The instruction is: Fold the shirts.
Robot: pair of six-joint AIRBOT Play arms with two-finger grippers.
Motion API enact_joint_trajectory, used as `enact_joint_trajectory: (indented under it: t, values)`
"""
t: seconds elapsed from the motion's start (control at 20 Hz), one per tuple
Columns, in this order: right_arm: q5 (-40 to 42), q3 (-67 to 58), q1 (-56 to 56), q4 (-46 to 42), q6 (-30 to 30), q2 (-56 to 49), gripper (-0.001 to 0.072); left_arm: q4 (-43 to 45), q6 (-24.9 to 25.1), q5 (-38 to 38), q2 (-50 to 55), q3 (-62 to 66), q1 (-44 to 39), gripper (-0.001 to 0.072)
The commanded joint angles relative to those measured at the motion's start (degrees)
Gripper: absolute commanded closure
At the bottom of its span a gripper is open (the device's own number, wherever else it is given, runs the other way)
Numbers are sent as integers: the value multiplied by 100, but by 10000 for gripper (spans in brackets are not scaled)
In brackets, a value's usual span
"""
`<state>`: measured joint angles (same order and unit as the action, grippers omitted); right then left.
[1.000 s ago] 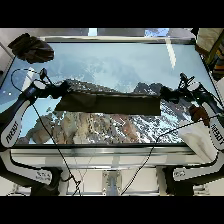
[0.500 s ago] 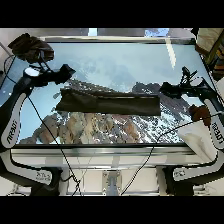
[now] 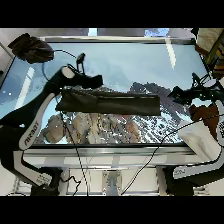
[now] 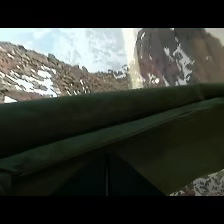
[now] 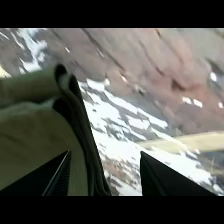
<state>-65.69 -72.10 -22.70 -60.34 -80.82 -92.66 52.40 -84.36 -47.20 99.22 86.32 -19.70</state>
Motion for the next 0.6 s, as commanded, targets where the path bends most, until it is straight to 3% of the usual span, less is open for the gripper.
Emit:
enact_joint_trajectory:
  t: [0.0, 0.2, 0.55]
  values:
    - [-874, 37, -144, 426, 260, -332, 219, 660, -730, -409, 723, 448, -549, 696]
    - [-813, 35, -138, 1104, 487, -651, 219, 789, -1237, -807, 1322, 1123, -570, 696]
    - [-763, 35, -136, 1552, 678, -1003, 219, 901, -1600, -1172, 1864, 1550, -570, 697]
